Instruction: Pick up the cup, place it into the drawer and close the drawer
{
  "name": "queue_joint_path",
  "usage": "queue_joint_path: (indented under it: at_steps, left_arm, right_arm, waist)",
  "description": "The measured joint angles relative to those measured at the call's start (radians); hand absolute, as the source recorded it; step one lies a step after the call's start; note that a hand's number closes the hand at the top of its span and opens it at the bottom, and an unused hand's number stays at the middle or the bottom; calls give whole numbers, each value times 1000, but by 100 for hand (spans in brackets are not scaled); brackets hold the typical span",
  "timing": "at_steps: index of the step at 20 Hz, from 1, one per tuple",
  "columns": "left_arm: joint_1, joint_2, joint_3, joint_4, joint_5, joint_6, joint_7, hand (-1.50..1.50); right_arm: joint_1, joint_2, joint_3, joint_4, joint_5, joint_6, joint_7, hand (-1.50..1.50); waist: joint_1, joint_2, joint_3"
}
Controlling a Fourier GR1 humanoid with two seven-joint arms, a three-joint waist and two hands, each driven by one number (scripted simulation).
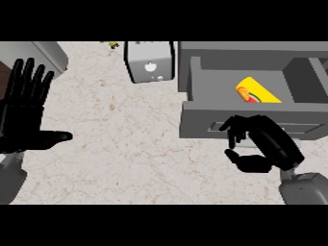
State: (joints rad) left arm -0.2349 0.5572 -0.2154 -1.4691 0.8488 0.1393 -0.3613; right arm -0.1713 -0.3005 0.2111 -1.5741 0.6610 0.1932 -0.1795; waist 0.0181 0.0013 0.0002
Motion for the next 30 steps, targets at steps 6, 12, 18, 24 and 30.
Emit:
queue_joint_path:
  at_steps: [6, 12, 18, 24, 30]
  left_arm:
    - [80, 10, 57, -6, -9, -89, -11, -150]
    - [137, 12, 131, -5, -9, -169, -4, -150]
    - [159, -9, 162, -14, -27, -206, 10, -150]
    - [159, -21, 182, 7, -33, -255, 7, -150]
    - [136, -41, 172, 22, -55, -265, 6, -150]
  right_arm:
    - [-123, 45, 14, 258, 112, -67, -37, -150]
    - [-272, 85, -39, 568, 151, -141, -137, -150]
    - [-457, 99, -121, 860, 149, -184, -237, -150]
    - [-610, 60, -196, 1088, 124, -171, -370, -150]
    - [-713, 23, -228, 1229, 123, -134, -446, -150]
  waist:
    - [-2, 1, 0]
    - [-1, 1, 0]
    - [6, -1, -3]
    - [20, -5, -6]
    - [36, -1, -5]
